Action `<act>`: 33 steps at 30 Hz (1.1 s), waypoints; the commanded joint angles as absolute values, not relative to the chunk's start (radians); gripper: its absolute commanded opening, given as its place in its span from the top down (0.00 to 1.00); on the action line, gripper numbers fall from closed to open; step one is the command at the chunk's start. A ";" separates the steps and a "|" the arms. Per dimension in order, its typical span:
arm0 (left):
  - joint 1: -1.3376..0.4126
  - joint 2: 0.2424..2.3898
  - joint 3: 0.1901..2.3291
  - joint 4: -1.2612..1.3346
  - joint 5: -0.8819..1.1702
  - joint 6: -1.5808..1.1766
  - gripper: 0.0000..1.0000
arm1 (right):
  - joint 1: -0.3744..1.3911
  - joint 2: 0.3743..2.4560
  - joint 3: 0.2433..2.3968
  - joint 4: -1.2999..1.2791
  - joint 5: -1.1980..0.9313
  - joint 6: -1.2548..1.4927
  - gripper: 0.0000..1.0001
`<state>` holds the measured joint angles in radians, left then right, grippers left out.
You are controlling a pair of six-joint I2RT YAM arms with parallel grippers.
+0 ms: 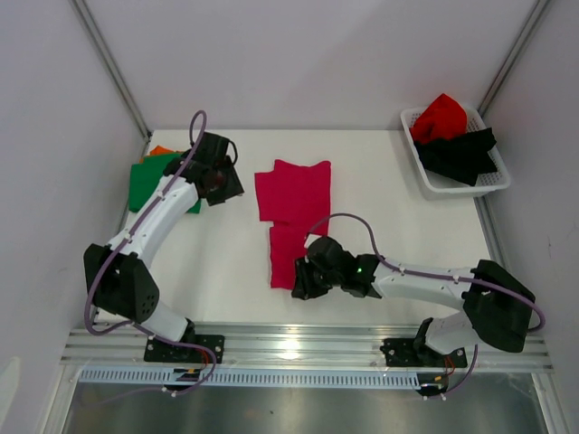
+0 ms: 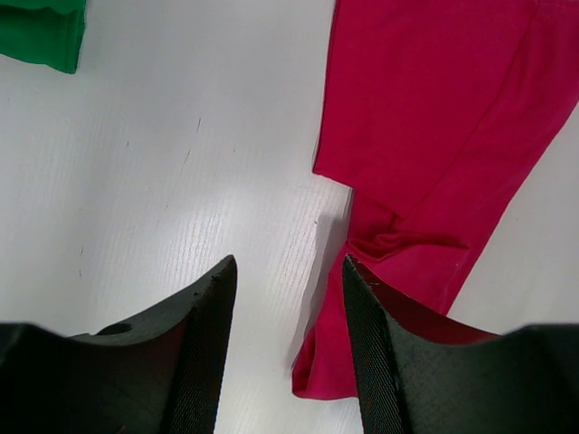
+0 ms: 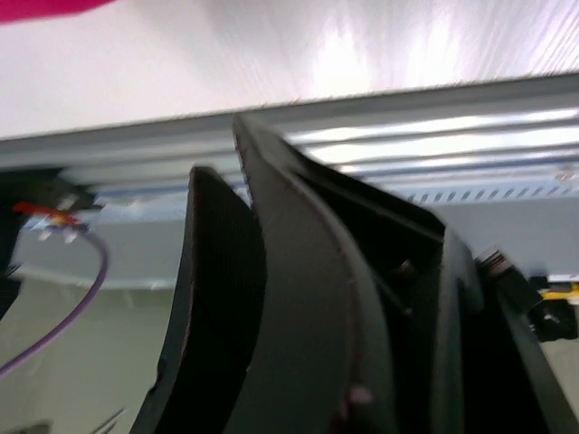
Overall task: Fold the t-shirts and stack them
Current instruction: Fold the folded rectangular tshirt in 1/3 of the way
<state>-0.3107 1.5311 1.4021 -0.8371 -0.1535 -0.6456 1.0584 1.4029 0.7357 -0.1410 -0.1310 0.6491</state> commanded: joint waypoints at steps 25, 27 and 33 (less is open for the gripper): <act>-0.273 1.486 1.371 -0.836 -0.183 -0.635 0.47 | 0.919 1.881 1.101 0.055 -0.094 0.491 0.67; -0.268 1.488 1.374 -0.833 -0.184 -0.634 0.47 | 0.922 1.876 1.083 0.057 -0.103 0.506 0.67; -0.258 1.493 1.367 -0.824 -0.167 -0.635 0.47 | 0.960 1.827 1.028 0.061 -0.103 0.563 0.67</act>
<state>-0.2691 1.5276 1.3705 -0.8406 -0.1715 -0.6456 0.9321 1.8622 1.0519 0.0391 -0.0872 0.5232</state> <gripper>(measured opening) 0.532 0.327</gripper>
